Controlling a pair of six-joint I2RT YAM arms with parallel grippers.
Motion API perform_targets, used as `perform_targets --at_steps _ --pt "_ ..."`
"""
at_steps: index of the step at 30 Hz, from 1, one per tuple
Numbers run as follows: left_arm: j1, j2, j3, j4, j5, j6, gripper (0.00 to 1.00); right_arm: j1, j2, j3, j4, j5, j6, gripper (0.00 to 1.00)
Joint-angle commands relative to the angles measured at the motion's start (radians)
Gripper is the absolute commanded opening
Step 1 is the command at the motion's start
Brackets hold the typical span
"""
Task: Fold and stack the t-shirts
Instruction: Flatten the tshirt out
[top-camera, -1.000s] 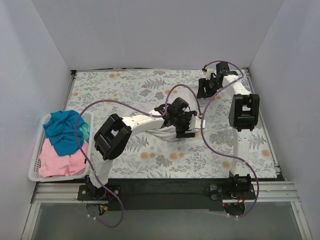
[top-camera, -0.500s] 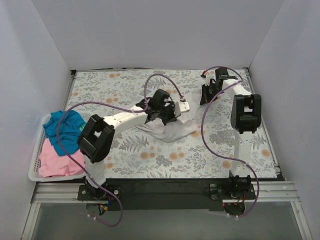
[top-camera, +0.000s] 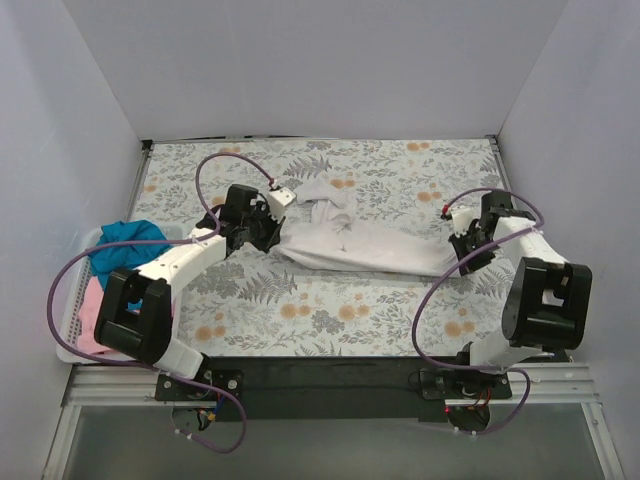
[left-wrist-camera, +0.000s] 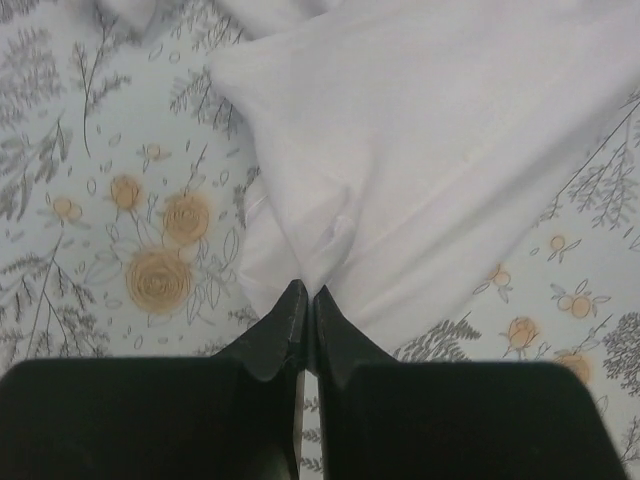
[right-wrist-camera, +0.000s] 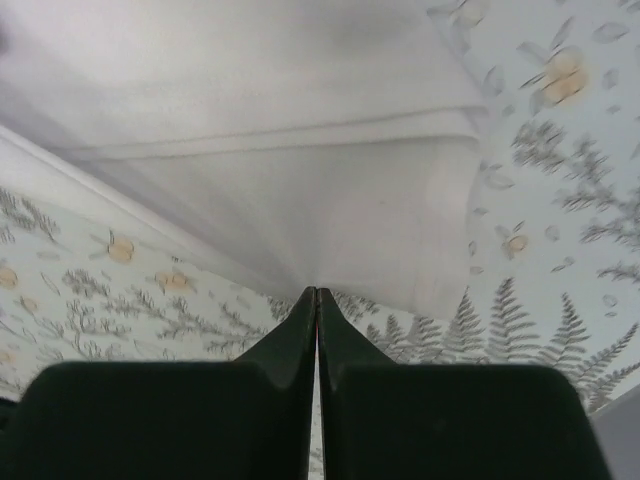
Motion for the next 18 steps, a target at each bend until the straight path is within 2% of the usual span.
perform_targets --at_steps 1,3,6,12,14,15,16,17,18 --pt "0.039 -0.086 -0.059 -0.07 0.006 0.014 0.0 -0.002 -0.111 -0.116 -0.088 0.108 -0.217 0.01" --pt "0.04 -0.097 -0.077 -0.123 0.019 0.035 0.0 -0.002 -0.175 -0.176 -0.122 0.116 -0.287 0.01" --pt "0.04 -0.106 -0.1 -0.234 0.057 0.136 0.0 -0.002 -0.218 -0.181 -0.186 0.085 -0.327 0.01" --pt "0.042 -0.131 -0.166 -0.366 0.039 0.273 0.01 0.001 -0.156 -0.092 -0.41 -0.045 -0.382 0.01" --pt "0.042 -0.151 -0.176 -0.384 0.034 0.289 0.06 0.001 -0.149 -0.063 -0.435 -0.087 -0.407 0.09" --pt "0.042 -0.152 -0.177 -0.392 0.039 0.301 0.12 0.001 -0.149 -0.048 -0.456 -0.111 -0.412 0.15" --pt "0.043 -0.163 -0.174 -0.404 0.046 0.307 0.19 0.001 -0.149 -0.014 -0.461 -0.125 -0.415 0.32" --pt "0.045 -0.169 -0.171 -0.427 0.058 0.31 0.28 0.001 -0.148 0.012 -0.464 -0.14 -0.409 0.39" --pt "0.048 -0.178 -0.159 -0.44 0.081 0.313 0.32 0.004 -0.146 0.035 -0.466 -0.174 -0.398 0.44"
